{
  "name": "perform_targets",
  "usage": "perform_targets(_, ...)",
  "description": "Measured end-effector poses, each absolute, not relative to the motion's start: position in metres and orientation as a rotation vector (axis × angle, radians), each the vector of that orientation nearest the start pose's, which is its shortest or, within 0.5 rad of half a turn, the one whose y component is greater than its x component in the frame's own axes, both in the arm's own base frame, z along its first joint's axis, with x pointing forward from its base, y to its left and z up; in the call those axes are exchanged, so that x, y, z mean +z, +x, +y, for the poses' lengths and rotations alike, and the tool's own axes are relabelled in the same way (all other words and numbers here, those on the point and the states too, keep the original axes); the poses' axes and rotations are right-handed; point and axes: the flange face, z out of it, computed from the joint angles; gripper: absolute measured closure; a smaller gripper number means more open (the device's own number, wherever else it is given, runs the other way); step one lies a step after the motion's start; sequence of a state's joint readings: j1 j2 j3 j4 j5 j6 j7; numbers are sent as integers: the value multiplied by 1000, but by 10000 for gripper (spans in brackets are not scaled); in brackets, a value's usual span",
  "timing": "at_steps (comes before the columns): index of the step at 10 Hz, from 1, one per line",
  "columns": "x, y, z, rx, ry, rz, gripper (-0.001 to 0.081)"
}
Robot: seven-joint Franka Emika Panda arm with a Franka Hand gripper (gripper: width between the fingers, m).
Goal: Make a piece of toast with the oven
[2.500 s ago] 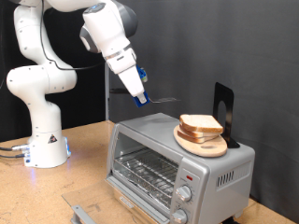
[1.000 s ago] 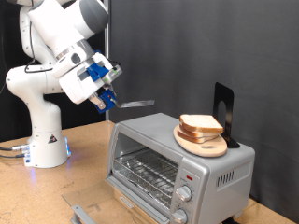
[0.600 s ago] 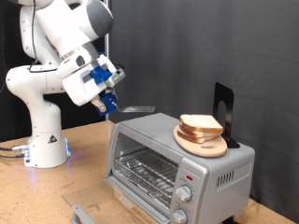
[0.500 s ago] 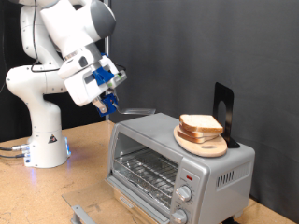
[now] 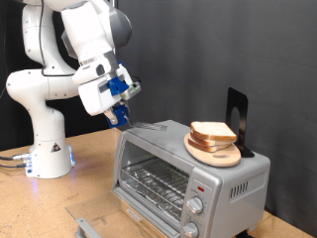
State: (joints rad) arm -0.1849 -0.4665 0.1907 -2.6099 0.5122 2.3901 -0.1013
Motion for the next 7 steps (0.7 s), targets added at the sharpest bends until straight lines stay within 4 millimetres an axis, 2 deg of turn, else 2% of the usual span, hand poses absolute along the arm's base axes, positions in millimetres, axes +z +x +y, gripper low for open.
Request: perform_targets(7, 425, 420, 32, -435, -2802, 341, 438)
